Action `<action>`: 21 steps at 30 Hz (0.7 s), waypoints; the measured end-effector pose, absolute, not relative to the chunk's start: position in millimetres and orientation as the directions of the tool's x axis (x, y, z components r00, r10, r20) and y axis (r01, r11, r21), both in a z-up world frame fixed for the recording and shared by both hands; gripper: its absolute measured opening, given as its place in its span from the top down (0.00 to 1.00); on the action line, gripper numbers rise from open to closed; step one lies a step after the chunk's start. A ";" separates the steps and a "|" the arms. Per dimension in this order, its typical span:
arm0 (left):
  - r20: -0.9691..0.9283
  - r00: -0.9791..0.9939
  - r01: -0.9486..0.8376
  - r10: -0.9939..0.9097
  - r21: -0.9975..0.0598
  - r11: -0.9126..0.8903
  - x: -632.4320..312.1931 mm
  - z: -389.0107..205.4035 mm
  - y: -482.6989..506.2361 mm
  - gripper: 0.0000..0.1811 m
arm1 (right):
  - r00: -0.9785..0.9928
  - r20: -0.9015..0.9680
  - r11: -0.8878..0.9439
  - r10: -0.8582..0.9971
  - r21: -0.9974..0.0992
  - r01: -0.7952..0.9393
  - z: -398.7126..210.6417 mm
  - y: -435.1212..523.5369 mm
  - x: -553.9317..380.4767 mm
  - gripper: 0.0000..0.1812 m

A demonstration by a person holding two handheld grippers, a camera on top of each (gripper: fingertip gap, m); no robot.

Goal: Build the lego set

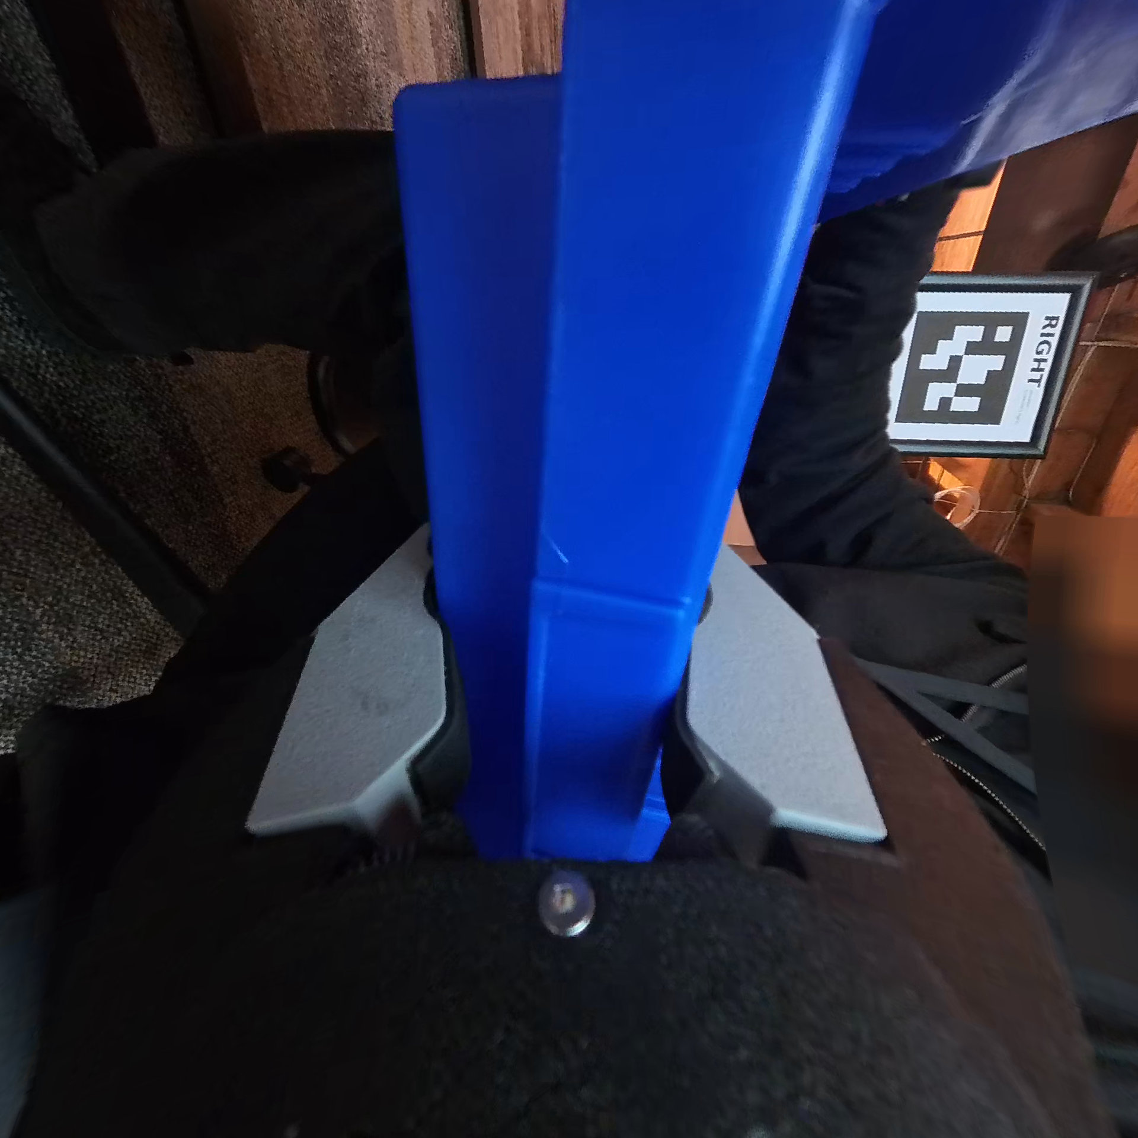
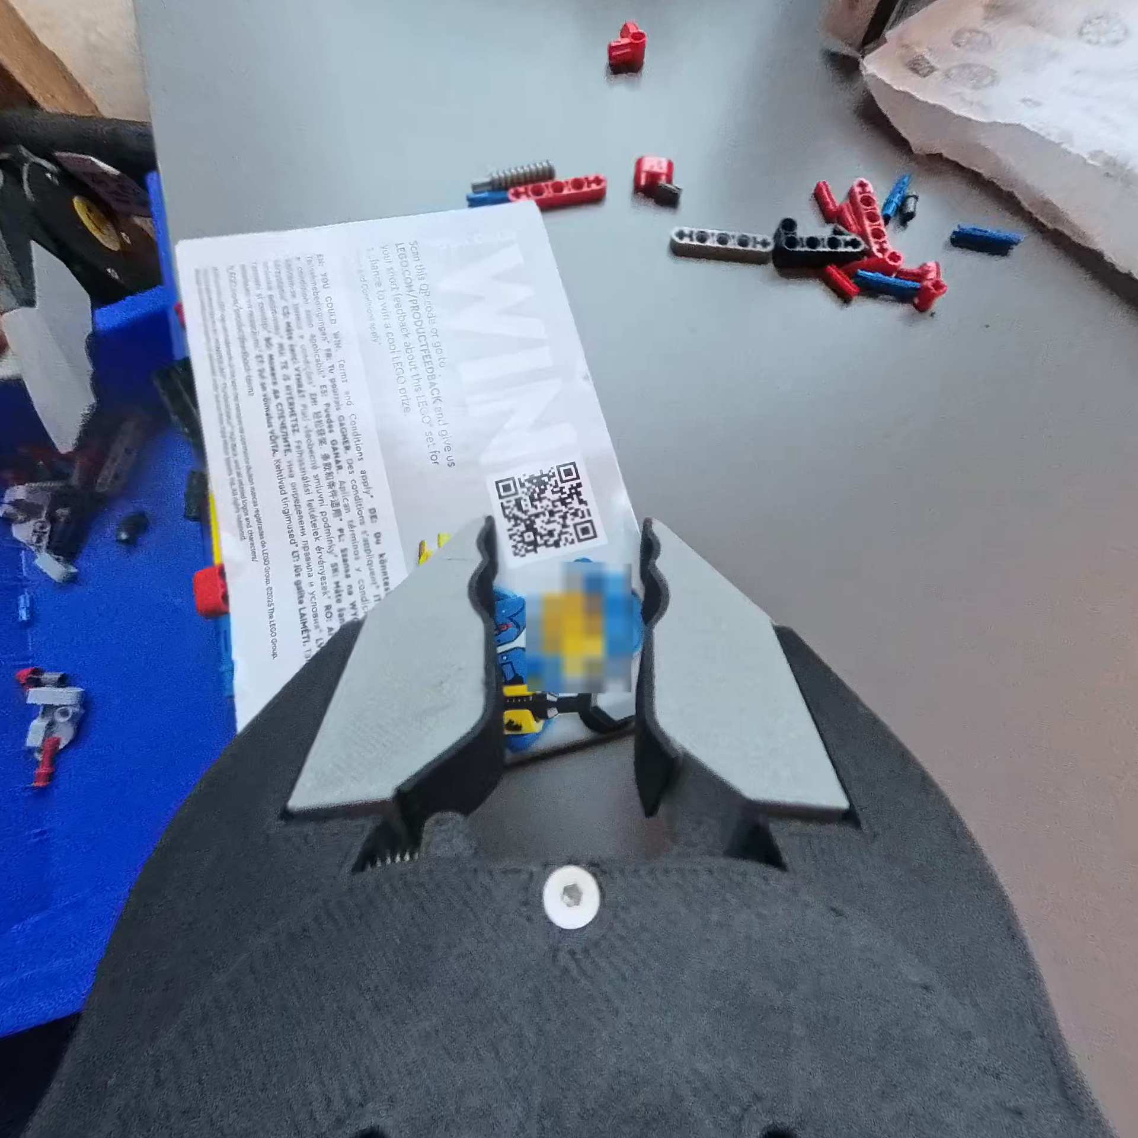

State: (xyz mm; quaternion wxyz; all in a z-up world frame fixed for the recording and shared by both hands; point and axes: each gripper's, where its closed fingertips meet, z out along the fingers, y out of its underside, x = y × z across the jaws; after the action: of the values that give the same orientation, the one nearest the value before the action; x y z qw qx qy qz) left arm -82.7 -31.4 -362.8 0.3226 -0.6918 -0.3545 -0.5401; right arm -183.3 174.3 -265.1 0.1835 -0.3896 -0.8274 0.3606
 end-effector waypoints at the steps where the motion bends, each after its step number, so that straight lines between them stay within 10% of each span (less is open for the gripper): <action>1: 0.975 0.169 0.836 0.141 -0.066 -0.545 -82.3 -362.9 -31.2 0.58 | -0.640 0.019 0.443 0.768 -0.738 0.509 -265.2 171.4 -182.0 0.77; 13: 0.979 0.162 0.828 0.126 -0.066 -0.556 -78.8 -359.7 -28.6 0.58 | -0.554 0.350 0.609 0.755 -0.688 0.394 -257.4 188.7 -181.4 1.00; 21: 0.978 0.168 0.822 0.124 -0.070 -0.565 -77.5 -360.1 -27.4 0.58 | -0.810 0.152 0.625 0.566 -0.720 0.301 -246.0 59.0 -116.8 0.67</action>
State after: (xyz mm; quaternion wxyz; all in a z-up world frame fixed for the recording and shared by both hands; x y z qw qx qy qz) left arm -77.5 -27.4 -360.1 0.3187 -0.6945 -0.3405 -0.5478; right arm -116.8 59.0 -246.0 0.1856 -0.2456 -0.8821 0.3565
